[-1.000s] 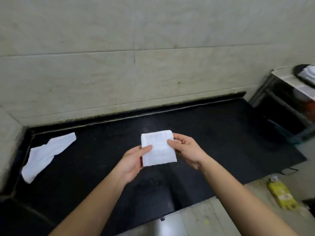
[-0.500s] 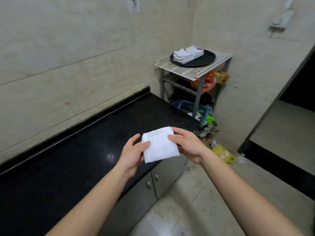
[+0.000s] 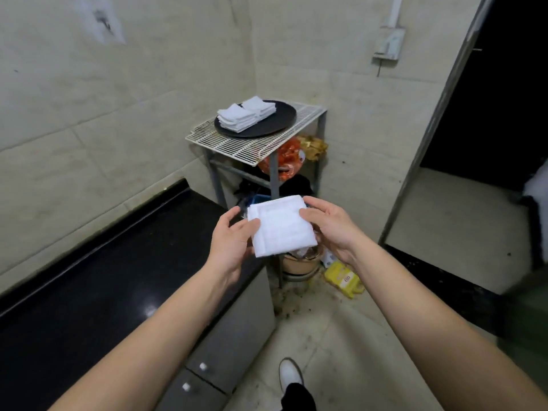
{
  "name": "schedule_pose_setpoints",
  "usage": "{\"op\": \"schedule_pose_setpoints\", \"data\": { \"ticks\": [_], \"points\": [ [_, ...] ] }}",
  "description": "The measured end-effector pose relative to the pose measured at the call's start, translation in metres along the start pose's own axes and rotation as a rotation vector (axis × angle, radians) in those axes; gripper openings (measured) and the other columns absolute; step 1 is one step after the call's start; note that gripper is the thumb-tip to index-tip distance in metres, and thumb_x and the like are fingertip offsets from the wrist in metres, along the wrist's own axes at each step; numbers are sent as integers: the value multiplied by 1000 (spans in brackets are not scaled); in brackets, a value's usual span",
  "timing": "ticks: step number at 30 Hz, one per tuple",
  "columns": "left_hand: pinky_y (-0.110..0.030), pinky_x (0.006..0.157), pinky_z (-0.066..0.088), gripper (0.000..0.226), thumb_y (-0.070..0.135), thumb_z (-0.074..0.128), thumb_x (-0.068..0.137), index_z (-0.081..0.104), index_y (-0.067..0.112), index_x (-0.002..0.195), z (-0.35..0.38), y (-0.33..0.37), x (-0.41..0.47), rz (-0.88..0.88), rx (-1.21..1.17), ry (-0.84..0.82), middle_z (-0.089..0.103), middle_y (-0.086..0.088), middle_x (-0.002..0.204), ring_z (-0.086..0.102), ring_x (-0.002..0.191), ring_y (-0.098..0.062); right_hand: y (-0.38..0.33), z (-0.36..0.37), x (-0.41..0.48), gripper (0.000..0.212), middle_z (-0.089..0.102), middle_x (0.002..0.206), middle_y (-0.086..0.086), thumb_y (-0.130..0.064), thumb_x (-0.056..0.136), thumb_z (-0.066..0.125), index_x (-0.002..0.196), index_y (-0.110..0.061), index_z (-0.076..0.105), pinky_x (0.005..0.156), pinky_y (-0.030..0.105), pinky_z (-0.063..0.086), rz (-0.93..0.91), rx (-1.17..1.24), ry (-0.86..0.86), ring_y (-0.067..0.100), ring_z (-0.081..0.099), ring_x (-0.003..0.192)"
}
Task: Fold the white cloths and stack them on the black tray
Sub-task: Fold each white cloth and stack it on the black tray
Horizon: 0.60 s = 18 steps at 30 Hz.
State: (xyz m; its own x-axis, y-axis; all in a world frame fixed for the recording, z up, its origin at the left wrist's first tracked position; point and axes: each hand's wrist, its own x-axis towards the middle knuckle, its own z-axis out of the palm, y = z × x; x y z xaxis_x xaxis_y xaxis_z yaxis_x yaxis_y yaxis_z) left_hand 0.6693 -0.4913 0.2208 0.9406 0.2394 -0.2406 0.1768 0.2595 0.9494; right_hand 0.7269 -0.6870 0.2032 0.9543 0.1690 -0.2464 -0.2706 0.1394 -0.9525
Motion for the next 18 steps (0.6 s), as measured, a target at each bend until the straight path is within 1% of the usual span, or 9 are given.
{"op": "schedule_pose_setpoints", "data": {
  "ticks": [1,2,4,5,7,9,11,15,18],
  "points": [
    [-31,55,57,62,6,64,93,37,16,148,10,1,16,11,-2,-5,68,-7,118,69,91,-23,-6,-7,14,49,68,127,9,-11,96,62,144,-12,51,61,26,54,0,0,10,14,70,87],
    [-33,57,58,62,6,64,93,37,16,148,19,2,33,23,-2,-7,68,-6,117,69,94,-25,-13,-13,30,48,68,126,7,-12,96,62,143,-13,51,62,26,55,-2,-2,12,14,71,89],
    [-38,64,58,63,6,64,93,37,17,148,38,4,68,37,-8,-4,68,-5,117,69,101,-28,-27,-24,64,46,69,123,4,-13,96,62,141,-15,54,70,29,57,-1,-15,8,15,71,96],
    [-40,67,58,63,7,65,93,37,18,148,49,6,92,45,-19,-4,68,-5,119,69,103,-28,-37,-29,86,42,71,120,3,-13,96,62,138,-16,57,72,28,57,-3,-24,-1,15,71,96],
    [-40,63,59,61,8,66,92,40,19,146,64,16,130,68,-30,1,69,-4,118,70,101,-26,-58,-36,120,32,74,112,1,-9,97,59,128,-19,62,67,24,57,-13,-22,-26,11,72,88],
    [-35,57,55,59,8,67,91,42,20,143,79,32,173,90,-48,3,71,-4,114,72,97,-24,-80,-40,162,31,75,108,1,-8,98,57,127,-17,64,65,23,57,-25,-26,-47,11,73,88],
    [-32,54,53,57,7,67,92,43,21,141,93,53,211,103,-46,15,70,-4,111,72,93,-22,-106,-40,202,34,75,109,2,-6,98,57,131,-13,62,67,24,57,-36,-26,-61,12,73,91],
    [-26,55,52,55,5,67,91,45,18,140,112,88,280,160,-20,40,72,-3,107,72,85,-14,-144,-40,276,38,71,121,6,-7,99,56,136,-14,58,69,26,58,-53,-37,-91,12,72,94],
    [-29,62,54,56,5,66,91,44,16,142,121,102,323,164,6,67,73,-3,105,72,86,-14,-158,-40,325,42,69,124,6,-8,98,59,140,-12,54,78,31,60,-55,-26,-86,17,71,99]
  ]
}}
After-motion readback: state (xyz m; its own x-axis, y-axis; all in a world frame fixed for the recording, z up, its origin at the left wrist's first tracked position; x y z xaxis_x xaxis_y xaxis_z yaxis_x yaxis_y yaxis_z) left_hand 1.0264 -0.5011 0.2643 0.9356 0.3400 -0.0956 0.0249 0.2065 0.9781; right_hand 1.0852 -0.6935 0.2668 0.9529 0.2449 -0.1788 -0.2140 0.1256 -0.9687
